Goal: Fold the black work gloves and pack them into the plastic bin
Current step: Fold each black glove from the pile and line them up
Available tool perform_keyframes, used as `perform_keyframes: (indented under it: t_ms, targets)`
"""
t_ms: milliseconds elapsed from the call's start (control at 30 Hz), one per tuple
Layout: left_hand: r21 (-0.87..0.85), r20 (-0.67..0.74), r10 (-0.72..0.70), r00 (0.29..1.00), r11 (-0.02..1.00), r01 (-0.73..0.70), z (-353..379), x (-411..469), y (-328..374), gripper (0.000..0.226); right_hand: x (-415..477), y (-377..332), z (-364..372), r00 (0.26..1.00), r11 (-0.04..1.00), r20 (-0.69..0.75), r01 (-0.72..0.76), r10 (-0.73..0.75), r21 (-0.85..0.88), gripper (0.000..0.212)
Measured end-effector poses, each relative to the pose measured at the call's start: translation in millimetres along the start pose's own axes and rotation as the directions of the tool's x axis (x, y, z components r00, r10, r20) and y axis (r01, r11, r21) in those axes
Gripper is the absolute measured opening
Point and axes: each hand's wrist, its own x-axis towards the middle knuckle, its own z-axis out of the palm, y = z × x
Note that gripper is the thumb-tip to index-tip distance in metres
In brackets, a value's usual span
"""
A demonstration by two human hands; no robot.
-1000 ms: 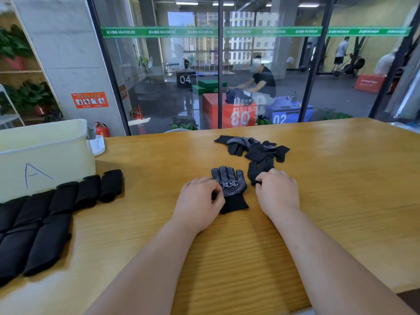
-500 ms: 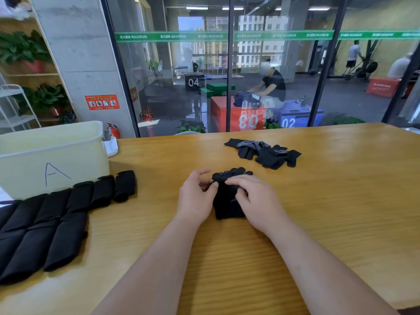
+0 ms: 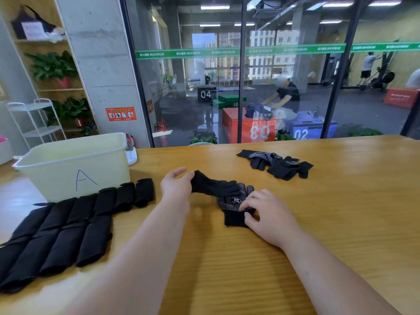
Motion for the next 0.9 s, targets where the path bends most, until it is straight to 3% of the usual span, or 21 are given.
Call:
perform_keyframes:
  t_ms: [67, 133, 200, 300, 367, 433, 467, 567, 667, 800, 833, 900]
  targets:
    - [0.027, 0.008, 0.014, 1.000, 1.000, -0.014, -10.0, 3.1, 27.9, 0.021, 0.6, -1.9, -0.4, 1.000, 1.000, -0.001, 0.019, -0.019, -0.002, 0.016]
    - [0.254, 0.140, 0.159, 0.977, 0.948, -0.191, -19.7, 6.1, 52.1, 0.018, 0.3, -4.5, -1.5, 0.999, 0.999, -0.003, 0.038, -0.038, 0.013, 0.015]
    - [0.372, 0.407, 0.201, 0.891, 0.854, -0.363, -31.6, 1.9, 76.6, 0.019, -1.3, -7.7, -2.1, 0.998, 0.997, -0.019, 0.062, -0.061, 0.038, 0.016]
    - [0.406, 0.687, 0.070, 0.723, 0.788, -0.463, -48.3, -6.0, 109.1, 0.026, -1.2, -16.8, -1.5, 0.995, 0.989, -0.058, 0.087, -0.081, 0.116, 0.012]
    - [0.546, 0.699, 0.090, 0.710, 0.575, -0.609, -55.9, -5.0, 123.1, 0.025, 0.8, -24.9, 0.2, 0.994, 0.983, -0.069, 0.091, -0.081, 0.160, 0.011]
    - [0.658, 0.666, 0.198, 0.719, 0.298, -0.691, -59.2, 2.8, 130.2, 0.026, 2.8, -28.9, 2.7, 0.994, 0.983, -0.066, 0.094, -0.085, 0.155, 0.013]
    - [0.672, 0.660, 0.257, 0.706, 0.220, -0.708, -60.0, 7.2, 132.5, 0.027, 3.3, -29.3, 3.9, 0.994, 0.986, -0.066, 0.096, -0.088, 0.139, 0.014]
    - [0.650, 0.648, 0.449, 0.616, 0.096, -0.754, -59.2, 14.8, 136.0, 0.027, 4.1, -26.2, 6.0, 0.995, 0.989, -0.081, 0.075, -0.065, 0.131, 0.014]
    - [0.597, 0.648, 0.645, 0.405, -0.098, -0.797, -56.5, 15.9, 141.0, 0.026, 4.4, -24.1, 6.2, 0.996, 0.990, -0.089, 0.044, -0.032, 0.133, 0.017]
    - [0.529, 0.663, 0.722, 0.201, -0.261, -0.808, -50.7, 1.3, 124.6, 0.022, 4.8, -22.0, 6.9, 0.996, 0.991, -0.083, 0.032, -0.022, 0.130, 0.023]
    - [0.507, 0.683, 0.709, 0.178, -0.284, -0.814, -50.8, -3.4, 109.1, 0.022, 5.0, -21.8, 6.6, 0.997, 0.991, -0.079, 0.033, -0.023, 0.129, 0.024]
    - [0.468, 0.774, 0.584, 0.244, -0.268, -0.842, -54.3, -11.9, 63.7, 0.026, 5.6, -21.7, 6.6, 0.998, 0.991, -0.065, 0.034, -0.025, 0.132, 0.025]
